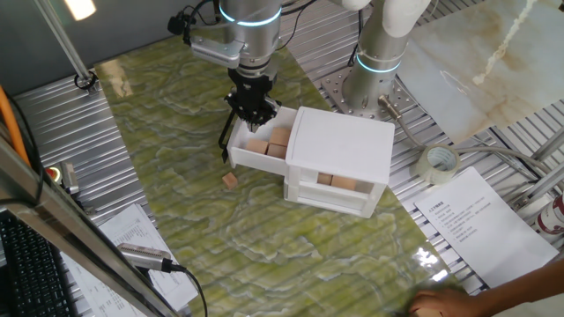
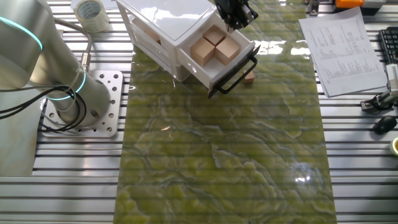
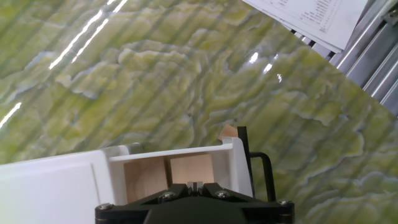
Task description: Take something out of a drawer
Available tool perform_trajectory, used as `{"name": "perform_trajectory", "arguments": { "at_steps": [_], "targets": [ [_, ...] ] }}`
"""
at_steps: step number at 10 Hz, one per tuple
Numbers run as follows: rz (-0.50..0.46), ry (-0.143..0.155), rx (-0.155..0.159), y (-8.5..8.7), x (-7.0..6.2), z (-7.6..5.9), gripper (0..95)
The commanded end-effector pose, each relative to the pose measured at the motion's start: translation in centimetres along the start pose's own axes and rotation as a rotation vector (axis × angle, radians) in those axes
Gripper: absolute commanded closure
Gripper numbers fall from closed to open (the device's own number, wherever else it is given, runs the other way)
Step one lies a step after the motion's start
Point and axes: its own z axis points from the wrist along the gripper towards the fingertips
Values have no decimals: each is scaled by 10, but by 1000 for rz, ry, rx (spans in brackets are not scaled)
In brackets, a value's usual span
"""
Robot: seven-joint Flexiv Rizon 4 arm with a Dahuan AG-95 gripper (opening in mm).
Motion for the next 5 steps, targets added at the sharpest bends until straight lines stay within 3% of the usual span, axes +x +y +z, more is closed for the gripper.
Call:
{"name": "perform_trajectory", "arguments": {
  "at_steps": [1,5],
  "targets": [
    [-3,7,-7,-1,-1,0,950],
    [-1,16,-15,-3,-2,1,950]
  ]
}}
